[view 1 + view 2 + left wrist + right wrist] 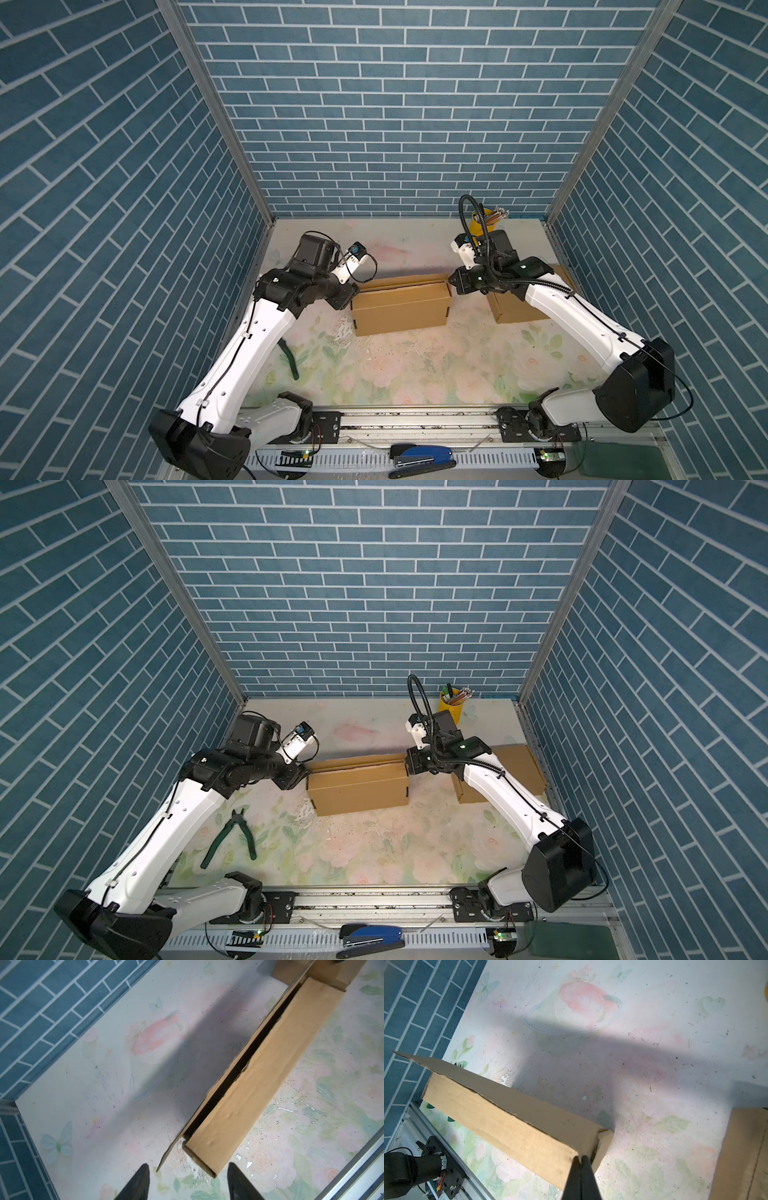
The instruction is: Fold the paper box
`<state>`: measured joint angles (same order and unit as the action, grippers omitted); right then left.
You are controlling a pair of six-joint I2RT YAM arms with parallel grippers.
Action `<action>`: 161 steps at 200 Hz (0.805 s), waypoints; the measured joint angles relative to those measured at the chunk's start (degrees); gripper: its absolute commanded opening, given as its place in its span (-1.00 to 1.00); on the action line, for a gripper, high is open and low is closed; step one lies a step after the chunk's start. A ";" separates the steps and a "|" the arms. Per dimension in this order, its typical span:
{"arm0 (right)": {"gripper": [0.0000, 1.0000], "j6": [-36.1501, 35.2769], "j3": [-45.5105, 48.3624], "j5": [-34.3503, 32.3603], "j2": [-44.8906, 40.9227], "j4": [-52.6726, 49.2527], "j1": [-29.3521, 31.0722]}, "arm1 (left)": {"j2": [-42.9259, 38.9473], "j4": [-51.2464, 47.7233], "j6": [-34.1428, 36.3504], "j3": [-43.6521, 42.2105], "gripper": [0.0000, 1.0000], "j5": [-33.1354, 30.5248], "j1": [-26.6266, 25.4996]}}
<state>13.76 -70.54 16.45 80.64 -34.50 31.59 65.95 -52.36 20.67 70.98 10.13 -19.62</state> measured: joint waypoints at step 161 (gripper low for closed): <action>-1.00 0.00 1.14 -0.59 -1.27 0.28 0.48 | 6.75 0.33 -0.94 -2.10 -0.46 -0.96 2.91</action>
<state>13.76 -69.41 15.86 79.37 -34.22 32.08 72.71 -52.03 19.73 68.88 9.17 -16.71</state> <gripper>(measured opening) 0.043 0.313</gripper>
